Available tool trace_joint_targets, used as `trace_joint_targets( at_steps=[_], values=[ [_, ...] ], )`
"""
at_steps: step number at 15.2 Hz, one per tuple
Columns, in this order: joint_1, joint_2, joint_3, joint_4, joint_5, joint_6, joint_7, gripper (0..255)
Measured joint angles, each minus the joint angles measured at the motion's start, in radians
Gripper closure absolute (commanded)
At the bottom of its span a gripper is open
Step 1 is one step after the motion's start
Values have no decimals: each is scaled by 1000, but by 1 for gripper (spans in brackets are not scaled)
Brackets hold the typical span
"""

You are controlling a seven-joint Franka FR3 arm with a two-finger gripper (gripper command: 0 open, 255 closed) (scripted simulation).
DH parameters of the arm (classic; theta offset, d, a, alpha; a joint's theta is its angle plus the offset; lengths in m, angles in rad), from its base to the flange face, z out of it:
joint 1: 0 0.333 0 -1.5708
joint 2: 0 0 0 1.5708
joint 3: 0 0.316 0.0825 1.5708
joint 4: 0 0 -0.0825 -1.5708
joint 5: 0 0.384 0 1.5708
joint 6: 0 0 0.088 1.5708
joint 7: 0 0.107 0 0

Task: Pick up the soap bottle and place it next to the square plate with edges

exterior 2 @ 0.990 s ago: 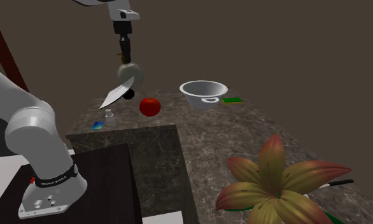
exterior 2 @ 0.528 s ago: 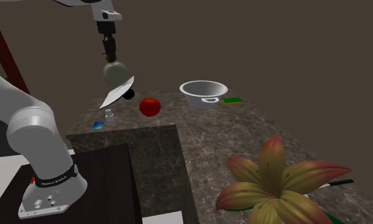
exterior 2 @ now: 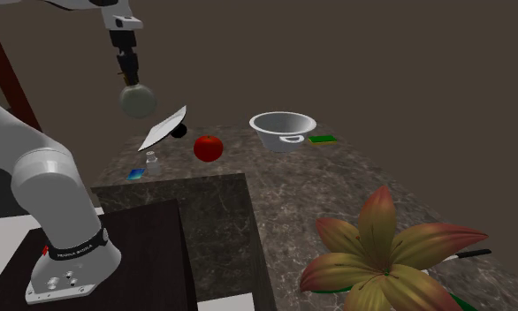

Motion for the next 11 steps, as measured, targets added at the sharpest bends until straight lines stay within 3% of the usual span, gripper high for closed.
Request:
trace_joint_targets(
  at_steps=[7, 11],
  values=[
    [20, 69, 164, 100, 16, -1, 196, 255],
    [16, 145, 282, 180, -8, 3, 321, 255]
  ],
)
